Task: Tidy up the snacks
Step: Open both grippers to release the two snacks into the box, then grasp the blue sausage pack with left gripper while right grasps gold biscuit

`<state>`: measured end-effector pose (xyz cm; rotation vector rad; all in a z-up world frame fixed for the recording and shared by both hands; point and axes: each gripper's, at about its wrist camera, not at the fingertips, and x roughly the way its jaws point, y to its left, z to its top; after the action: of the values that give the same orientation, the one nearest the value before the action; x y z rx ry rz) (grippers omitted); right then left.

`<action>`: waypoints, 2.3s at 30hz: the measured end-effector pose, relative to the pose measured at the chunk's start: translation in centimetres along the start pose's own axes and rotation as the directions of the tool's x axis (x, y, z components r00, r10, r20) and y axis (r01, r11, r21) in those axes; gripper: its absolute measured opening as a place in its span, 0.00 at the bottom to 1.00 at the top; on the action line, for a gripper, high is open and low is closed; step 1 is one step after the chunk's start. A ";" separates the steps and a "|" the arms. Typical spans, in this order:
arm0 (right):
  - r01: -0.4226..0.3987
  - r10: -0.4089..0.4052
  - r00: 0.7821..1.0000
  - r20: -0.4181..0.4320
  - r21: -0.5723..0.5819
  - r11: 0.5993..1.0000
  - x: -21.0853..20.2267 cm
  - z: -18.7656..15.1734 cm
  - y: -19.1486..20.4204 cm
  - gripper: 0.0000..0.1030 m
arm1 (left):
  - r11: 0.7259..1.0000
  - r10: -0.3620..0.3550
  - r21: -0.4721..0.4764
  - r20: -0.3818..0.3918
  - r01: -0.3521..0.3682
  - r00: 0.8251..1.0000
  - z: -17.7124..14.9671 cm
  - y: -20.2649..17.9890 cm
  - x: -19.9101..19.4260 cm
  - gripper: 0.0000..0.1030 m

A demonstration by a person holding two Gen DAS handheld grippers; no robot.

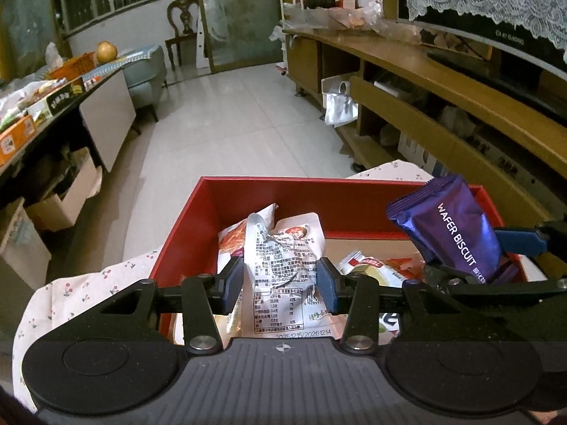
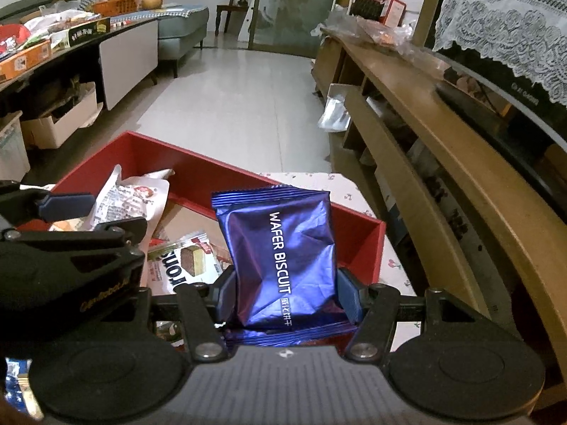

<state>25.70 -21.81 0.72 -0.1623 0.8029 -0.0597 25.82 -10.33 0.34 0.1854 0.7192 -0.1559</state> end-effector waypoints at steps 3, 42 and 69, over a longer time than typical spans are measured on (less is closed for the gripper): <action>-0.003 0.003 1.000 -0.019 0.004 1.000 0.8 0.0 0.0 0.73 | 1.000 -0.001 0.015 -0.001 0.001 1.000 -0.1 -0.2 0.3 0.51; -0.330 0.314 0.941 -0.129 -0.135 0.934 -7.5 -4.9 6.3 0.83 | 0.972 -0.043 -0.233 -0.188 -0.002 0.981 -6.4 10.5 -8.7 0.79; -0.400 0.334 0.887 -0.319 -0.170 0.900 -3.4 -6.6 12.3 0.53 | 0.934 -0.159 -0.356 -0.312 0.040 0.937 -11.5 13.1 -8.5 0.81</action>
<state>18.46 -10.07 -3.41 -0.2221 1.1163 0.3842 14.89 5.59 -0.95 -0.1677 1.0863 -0.0935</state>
